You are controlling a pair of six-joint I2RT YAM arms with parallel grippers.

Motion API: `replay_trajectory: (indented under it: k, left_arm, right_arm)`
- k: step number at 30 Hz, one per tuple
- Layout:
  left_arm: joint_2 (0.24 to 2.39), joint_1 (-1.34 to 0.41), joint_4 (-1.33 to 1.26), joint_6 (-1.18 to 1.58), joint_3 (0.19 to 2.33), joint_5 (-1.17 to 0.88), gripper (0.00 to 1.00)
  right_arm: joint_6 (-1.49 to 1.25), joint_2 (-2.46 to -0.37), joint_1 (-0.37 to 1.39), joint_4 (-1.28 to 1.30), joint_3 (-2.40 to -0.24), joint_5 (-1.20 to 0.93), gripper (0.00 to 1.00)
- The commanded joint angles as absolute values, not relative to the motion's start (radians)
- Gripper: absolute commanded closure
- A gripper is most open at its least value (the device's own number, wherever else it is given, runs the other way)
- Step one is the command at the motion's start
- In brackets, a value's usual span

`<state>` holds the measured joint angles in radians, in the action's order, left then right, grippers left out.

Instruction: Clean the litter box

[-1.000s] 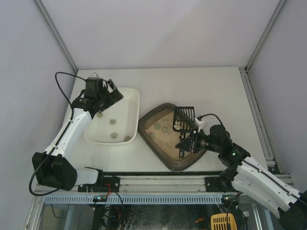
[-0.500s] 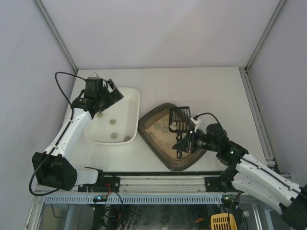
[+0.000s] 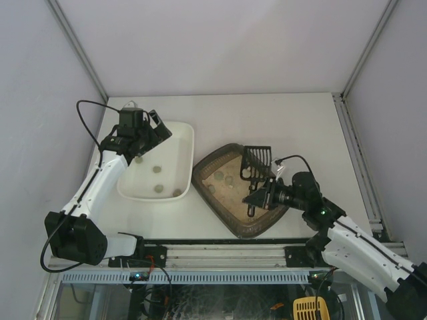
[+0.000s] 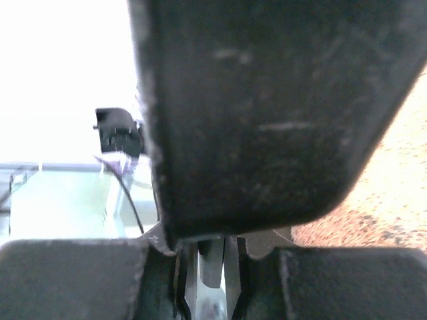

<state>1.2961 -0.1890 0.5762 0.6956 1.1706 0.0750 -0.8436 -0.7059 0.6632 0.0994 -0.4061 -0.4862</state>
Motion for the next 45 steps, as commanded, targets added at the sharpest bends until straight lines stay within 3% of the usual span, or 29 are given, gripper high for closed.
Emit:
replay_trajectory:
  k: [1, 4, 9, 17, 21, 25, 28, 32, 37, 45]
  left_arm:
    - [1.269, -0.183, 0.537, 0.676, 1.139, 0.077, 0.0]
    - [1.273, -0.183, 0.532, 0.676, 1.14, 0.086, 0.0]
    - [1.277, -0.182, 0.563, 0.656, 1.169, 0.166, 0.0]
    - [1.282, -0.175, 0.596, 0.586, 1.236, 0.225, 0.0]
    - [1.289, -0.173, 0.595, 0.588, 1.225, 0.178, 0.0]
    - [1.291, -0.17, 0.624, 0.602, 1.234, 0.107, 0.0]
    - [1.273, -0.166, 0.621, 0.595, 1.235, 0.048, 0.0]
    - [1.298, -0.143, 0.643, 0.354, 1.336, -0.086, 0.0]
    - [1.348, -0.092, 0.777, 0.226, 1.513, -0.113, 0.0]
    - [1.548, 0.175, 1.047, 0.177, 1.78, -0.382, 0.0]
  right_arm:
    - [-0.894, -0.684, 0.621, -0.006, -0.403, -0.512, 1.0]
    - [-0.9, -0.746, 0.678, -0.036, -0.421, -0.547, 1.0]
    - [-1.207, -0.736, 0.492, -0.409, -0.257, -0.729, 1.0]
    - [-1.387, -0.831, 0.503, -0.596, -0.269, -0.813, 1.0]
    - [-1.36, -0.903, 0.575, -0.551, -0.347, -0.84, 1.0]
    - [-1.451, -0.871, 0.475, -0.6, -0.293, -0.823, 1.0]
    - [-1.287, -0.874, 0.532, -0.334, -0.407, -0.809, 1.0]
    - [-1.257, -0.874, 0.537, -0.291, -0.452, -0.812, 1.0]
    - [-1.105, -0.907, 0.511, -0.012, -0.602, -0.739, 1.0]
    - [-0.746, -1.346, 0.761, 0.452, -1.136, -0.469, 1.0]
